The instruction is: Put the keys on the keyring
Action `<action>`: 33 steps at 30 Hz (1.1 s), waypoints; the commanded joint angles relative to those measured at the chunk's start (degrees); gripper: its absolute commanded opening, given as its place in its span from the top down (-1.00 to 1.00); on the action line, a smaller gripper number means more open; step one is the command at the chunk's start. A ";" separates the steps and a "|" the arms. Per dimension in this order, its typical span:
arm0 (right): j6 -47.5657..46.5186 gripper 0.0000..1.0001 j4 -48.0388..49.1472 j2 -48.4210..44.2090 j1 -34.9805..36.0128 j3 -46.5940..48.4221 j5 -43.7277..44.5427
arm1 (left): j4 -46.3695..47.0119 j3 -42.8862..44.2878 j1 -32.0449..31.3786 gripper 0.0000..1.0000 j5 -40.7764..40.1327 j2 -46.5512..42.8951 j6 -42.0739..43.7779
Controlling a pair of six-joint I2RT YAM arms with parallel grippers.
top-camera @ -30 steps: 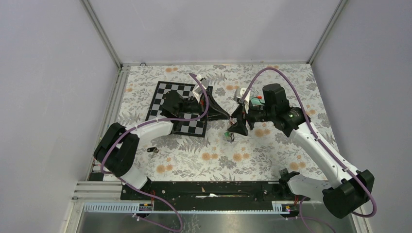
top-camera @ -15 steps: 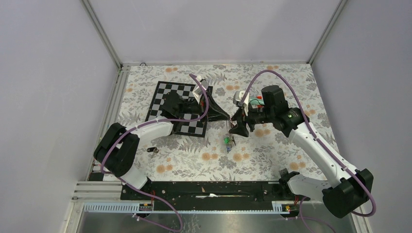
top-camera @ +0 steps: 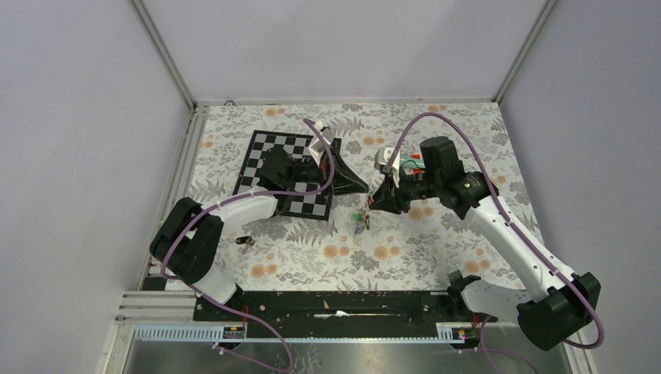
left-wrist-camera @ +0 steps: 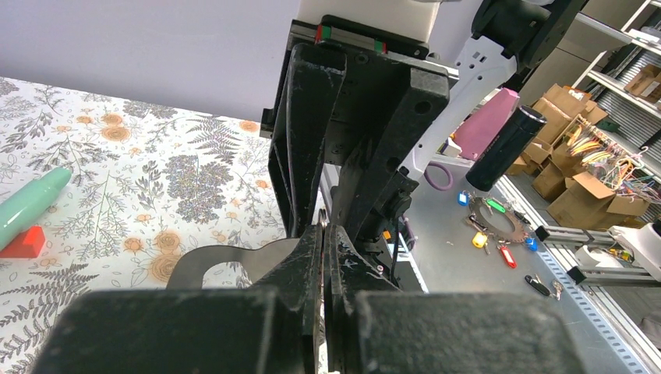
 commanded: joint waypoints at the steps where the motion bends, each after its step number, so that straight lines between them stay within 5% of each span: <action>1: 0.37 0.44 1.50 -0.49 -0.35 2.58 -0.50 | 3.56 -0.05 -0.22 1.00 -0.53 -2.77 0.67; 15: -1.73 1.00 -0.25 -2.14 -0.36 2.59 3.47 | 1.91 -0.26 -0.22 1.00 -0.14 -3.08 2.48; 33: -10.22 1.00 -11.61 -3.41 -0.35 8.81 16.42 | -4.47 0.16 -0.17 1.00 -0.07 -2.58 7.70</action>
